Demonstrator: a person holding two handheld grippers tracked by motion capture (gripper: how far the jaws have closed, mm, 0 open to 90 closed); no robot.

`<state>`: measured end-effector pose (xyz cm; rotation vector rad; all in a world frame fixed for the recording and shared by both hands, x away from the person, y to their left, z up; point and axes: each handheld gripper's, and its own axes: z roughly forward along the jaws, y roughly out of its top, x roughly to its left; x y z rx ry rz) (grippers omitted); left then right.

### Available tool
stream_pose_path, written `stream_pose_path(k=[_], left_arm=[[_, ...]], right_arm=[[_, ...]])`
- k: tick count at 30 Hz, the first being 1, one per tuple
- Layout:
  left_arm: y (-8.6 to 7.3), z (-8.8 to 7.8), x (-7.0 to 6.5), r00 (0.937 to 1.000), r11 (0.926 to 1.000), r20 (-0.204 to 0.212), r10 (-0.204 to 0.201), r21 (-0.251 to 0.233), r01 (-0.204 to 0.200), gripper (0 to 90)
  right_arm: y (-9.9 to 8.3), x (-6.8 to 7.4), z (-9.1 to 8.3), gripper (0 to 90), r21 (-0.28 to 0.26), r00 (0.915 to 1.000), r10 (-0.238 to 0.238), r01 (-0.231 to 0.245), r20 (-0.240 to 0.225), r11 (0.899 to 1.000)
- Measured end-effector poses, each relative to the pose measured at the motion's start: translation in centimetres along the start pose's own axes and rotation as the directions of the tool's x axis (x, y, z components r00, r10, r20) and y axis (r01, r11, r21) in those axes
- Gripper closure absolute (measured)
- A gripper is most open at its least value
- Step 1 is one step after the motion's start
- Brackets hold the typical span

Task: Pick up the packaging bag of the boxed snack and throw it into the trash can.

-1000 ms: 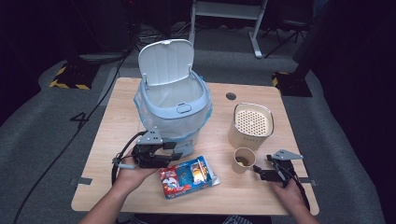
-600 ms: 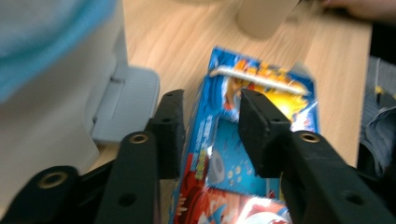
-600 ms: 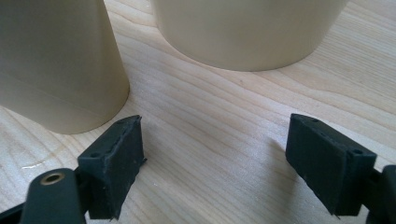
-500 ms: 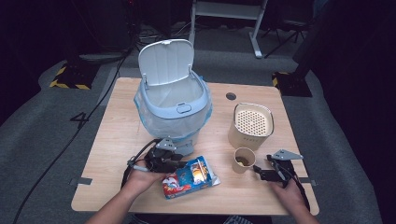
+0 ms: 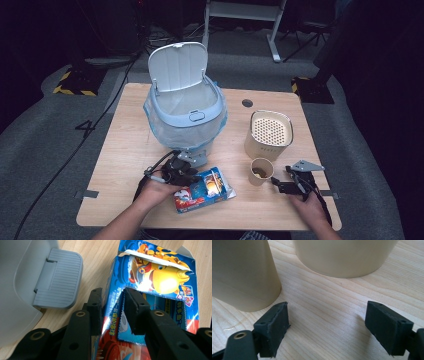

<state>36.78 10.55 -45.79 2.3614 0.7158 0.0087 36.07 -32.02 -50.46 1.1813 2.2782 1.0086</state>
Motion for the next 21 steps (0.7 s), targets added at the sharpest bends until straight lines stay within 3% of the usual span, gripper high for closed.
stream_pose_path(k=[5, 10, 17, 21], left_arm=[[0.1, 0.0, -0.1, 0.9998, 0.9997, -0.009, 0.016, 0.017, -0.016, 70.5], [0.1, -0.4, -0.3, 0.9997, 0.9999, -0.021, 0.015, -0.005, -0.015, 74.0], [0.2, -1.5, -0.6, 0.9995, 0.9982, -0.029, 0.012, -0.058, -0.013, 74.7], [0.4, -2.4, -1.0, 0.9996, 0.9936, -0.024, 0.013, -0.112, -0.016, 74.8]], right_arm=[[0.0, 0.0, 0.0, 19.0, 0.001, 1.0, -0.001, 0.001, 0.001, 1.0], [0.0, 0.0, 0.0, 18.9, 0.0, 1.0, 0.0, 0.0, 0.0, 1.0], [0.0, 0.0, 0.0, 19.0, 0.001, 1.0, -0.001, 0.001, 0.001, 1.0], [0.0, 0.0, 0.0, 19.0, 0.0, 1.0, 0.0, 0.0, 0.0, 1.0]])
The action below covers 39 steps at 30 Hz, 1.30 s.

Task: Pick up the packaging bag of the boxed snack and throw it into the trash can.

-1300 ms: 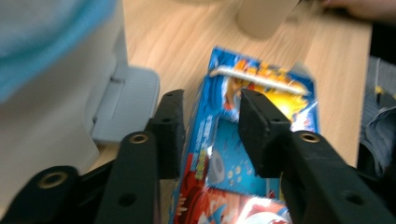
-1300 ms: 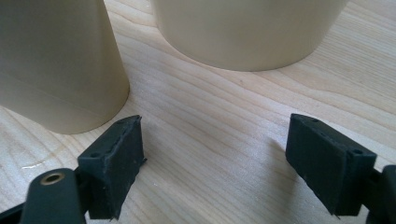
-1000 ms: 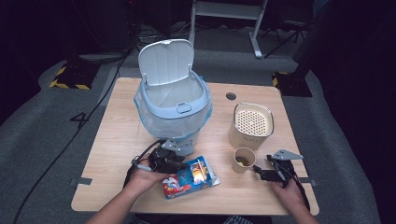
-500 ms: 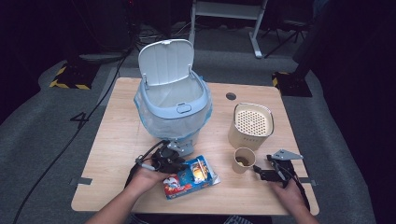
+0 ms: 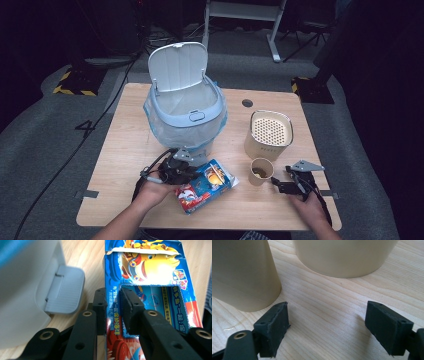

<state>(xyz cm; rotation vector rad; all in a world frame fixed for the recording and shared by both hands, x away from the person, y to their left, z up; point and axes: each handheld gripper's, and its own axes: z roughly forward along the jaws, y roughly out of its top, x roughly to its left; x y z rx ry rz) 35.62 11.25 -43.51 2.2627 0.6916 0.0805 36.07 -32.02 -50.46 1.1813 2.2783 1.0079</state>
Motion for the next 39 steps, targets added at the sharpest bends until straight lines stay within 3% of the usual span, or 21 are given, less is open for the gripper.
stream_pose_path(k=[7, 19, 28, 39], left_arm=[[0.8, -2.1, -0.4, 0.9999, 0.9944, 0.001, 0.012, -0.105, -0.012, 74.8], [2.6, -5.6, -1.3, 0.9987, 0.9714, -0.02, 0.048, -0.232, -0.051, 74.9], [4.9, -8.8, -1.7, 0.996, 0.9416, -0.054, 0.071, -0.326, -0.085, 75.0], [8.1, -12.8, -1.8, 0.992, 0.8928, -0.102, 0.075, -0.436, -0.112, 75.0]], right_arm=[[0.0, 0.0, 0.0, 19.0, 0.0, 1.0, 0.0, 0.0, 0.0, 1.0], [0.0, 0.0, 0.0, 19.0, 0.001, 1.0, -0.001, 0.001, 0.002, 1.0], [0.0, 0.0, 0.0, 19.0, 0.001, 1.0, -0.001, 0.001, 0.002, 1.0], [0.0, 0.0, 0.0, 19.0, 0.001, 1.0, -0.001, 0.001, 0.001, 1.0]])
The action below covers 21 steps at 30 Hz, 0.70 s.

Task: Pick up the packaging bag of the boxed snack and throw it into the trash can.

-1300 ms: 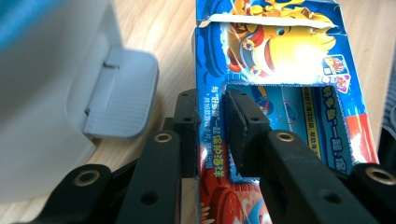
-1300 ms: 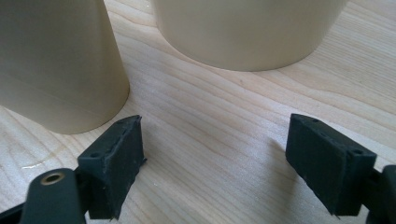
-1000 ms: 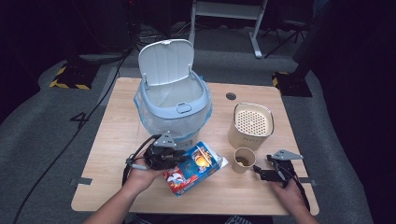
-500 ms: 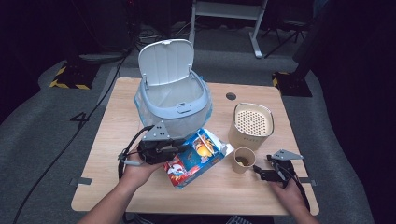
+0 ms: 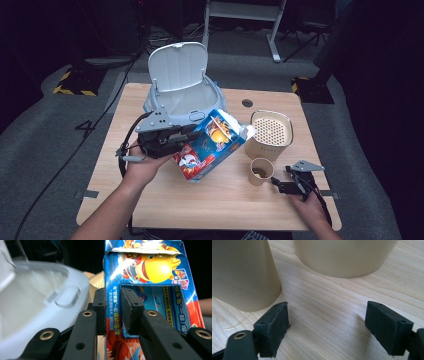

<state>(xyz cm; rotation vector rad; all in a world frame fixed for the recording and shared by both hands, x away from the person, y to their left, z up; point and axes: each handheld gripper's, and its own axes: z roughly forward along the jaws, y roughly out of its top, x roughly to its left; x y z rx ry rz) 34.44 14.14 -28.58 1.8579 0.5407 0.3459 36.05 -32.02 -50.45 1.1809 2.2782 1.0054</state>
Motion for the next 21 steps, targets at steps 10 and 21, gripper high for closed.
stream_pose_path(k=[10, 21], left_arm=[[3.2, -1.2, 1.2, 0.998, 0.9972, -0.063, 0.003, -0.075, -0.007, 75.0], [5.3, -2.0, 3.6, 0.9827, 0.9866, -0.181, -0.036, -0.163, 0.006, 75.0]], right_arm=[[0.0, 0.0, 0.0, 19.0, 0.0, 1.0, -0.001, 0.001, 0.0, 1.0], [0.0, 0.0, 0.0, 19.0, 0.0, 1.0, -0.001, 0.001, 0.0, 1.0]])
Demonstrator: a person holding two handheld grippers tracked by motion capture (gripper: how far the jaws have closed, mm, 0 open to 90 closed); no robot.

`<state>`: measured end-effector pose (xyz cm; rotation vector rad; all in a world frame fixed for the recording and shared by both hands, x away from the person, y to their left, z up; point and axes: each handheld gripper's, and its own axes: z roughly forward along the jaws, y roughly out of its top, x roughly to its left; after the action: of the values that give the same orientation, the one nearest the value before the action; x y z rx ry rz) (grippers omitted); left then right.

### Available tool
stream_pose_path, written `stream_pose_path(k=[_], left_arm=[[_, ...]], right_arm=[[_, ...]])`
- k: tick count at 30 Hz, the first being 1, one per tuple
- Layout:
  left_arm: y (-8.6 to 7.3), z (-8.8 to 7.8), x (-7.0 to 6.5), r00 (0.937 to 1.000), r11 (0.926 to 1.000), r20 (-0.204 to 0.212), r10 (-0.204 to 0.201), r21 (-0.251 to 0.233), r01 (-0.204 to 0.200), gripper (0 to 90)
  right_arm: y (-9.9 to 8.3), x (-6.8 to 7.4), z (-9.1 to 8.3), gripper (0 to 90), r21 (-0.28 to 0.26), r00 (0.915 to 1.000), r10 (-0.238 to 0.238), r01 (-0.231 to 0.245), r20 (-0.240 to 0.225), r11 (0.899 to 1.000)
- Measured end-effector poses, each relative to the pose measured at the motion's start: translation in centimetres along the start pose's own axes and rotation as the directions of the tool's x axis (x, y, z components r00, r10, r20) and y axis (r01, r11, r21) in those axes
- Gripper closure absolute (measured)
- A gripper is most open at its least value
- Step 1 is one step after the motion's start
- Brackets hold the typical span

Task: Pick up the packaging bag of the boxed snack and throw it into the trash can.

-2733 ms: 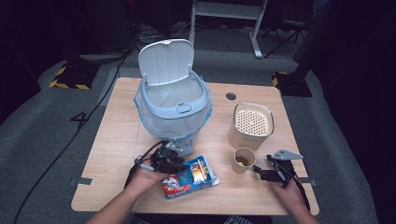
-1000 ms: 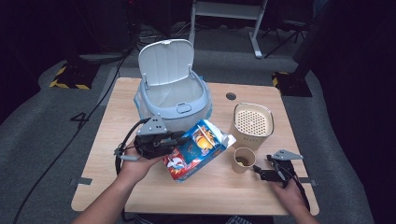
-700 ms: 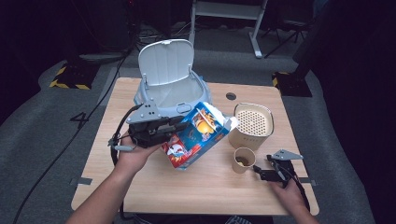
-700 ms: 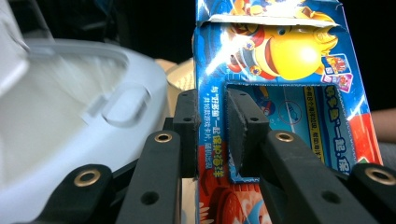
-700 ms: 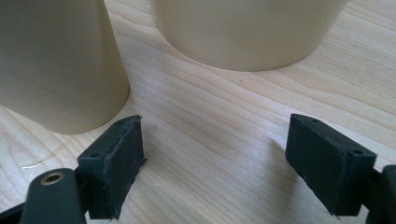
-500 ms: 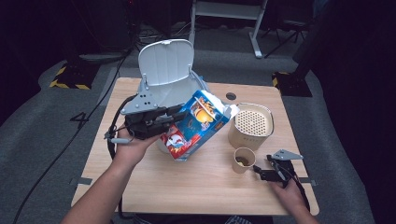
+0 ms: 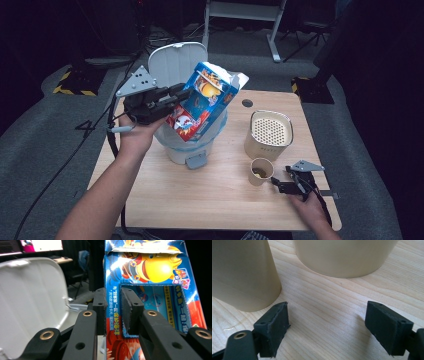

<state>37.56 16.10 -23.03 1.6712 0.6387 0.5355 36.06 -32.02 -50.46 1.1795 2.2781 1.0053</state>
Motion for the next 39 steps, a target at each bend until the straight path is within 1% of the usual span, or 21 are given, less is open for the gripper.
stream_pose_path(k=[1, 5, 9, 13, 15, 19, 22, 25, 29, 32, 36, 39], left_arm=[[0.1, 0.0, 0.2, 1.0, 1.0, -0.008, 0.002, -0.004, -0.002, 75.0], [0.6, 0.3, 1.2, 0.9995, 0.9997, -0.023, -0.02, -0.015, 0.02, 75.0], [1.2, 0.6, 2.1, 0.9986, 0.9995, -0.046, -0.026, -0.019, 0.025, 75.0], [1.5, 1.1, 3.0, 0.9971, 0.9989, -0.069, -0.032, -0.036, 0.03, 75.0], [1.6, 1.3, 3.4, 0.9952, 0.9981, -0.094, -0.028, -0.057, 0.023, 75.0], [1.7, 1.7, 3.9, 0.9914, 0.9966, -0.128, -0.029, -0.079, 0.019, 75.0], [1.6, 1.8, 4.5, 0.9869, 0.9957, -0.159, -0.024, -0.092, 0.01, 75.0], [1.5, 1.9, 5.0, 0.9816, 0.996, -0.191, -0.013, -0.089, -0.004, 75.0], [1.2, 2.2, 5.7, 0.977, 0.9965, -0.212, -0.021, -0.083, 0.003, 74.9], [1.0, 2.6, 5.8, 0.9754, 0.9976, -0.219, -0.02, -0.068, 0.005, 74.9], [0.8, 2.8, 5.7, 0.9727, 0.998, -0.232, -0.002, -0.062, -0.013, 74.9], [0.6, 3.0, 5.8, 0.9716, 0.9989, -0.237, -0.003, -0.047, -0.008, 74.9]], right_arm=[[0.0, 0.0, 0.0, 19.0, 0.0, 1.0, 0.0, 0.0, 0.0, 1.0], [0.0, 0.0, 0.0, 19.0, 0.0, 1.0, 0.001, -0.001, 0.0, 1.0], [0.0, 0.0, 0.0, 19.0, 0.0, 1.0, 0.001, -0.001, 0.0, 1.0], [0.0, 0.0, 0.0, 19.0, 0.0, 1.0, 0.001, -0.001, 0.0, 1.0], [0.0, 0.0, 0.0, 19.0, 0.001, 1.0, 0.001, -0.001, 0.0, 1.0], [0.0, 0.0, 0.0, 19.0, 0.0, 1.0, 0.001, -0.001, 0.0, 1.0], [0.0, 0.0, 0.0, 19.2, 0.001, 1.0, 0.001, -0.001, -0.001, 1.0], [0.0, 0.1, -0.1, 19.2, 0.001, 1.0, -0.001, 0.001, 0.0, 1.0], [0.0, 0.0, -0.1, 19.3, 0.001, 1.0, -0.001, 0.001, -0.001, 1.0], [0.0, 0.0, -0.1, 19.2, 0.001, 1.0, -0.002, 0.002, 0.0, 1.0], [0.0, 0.0, -0.1, 19.2, 0.001, 1.0, -0.001, 0.001, 0.0, 1.0], [0.0, 0.0, -0.1, 19.2, 0.001, 1.0, -0.001, 0.001, -0.001, 1.0]])
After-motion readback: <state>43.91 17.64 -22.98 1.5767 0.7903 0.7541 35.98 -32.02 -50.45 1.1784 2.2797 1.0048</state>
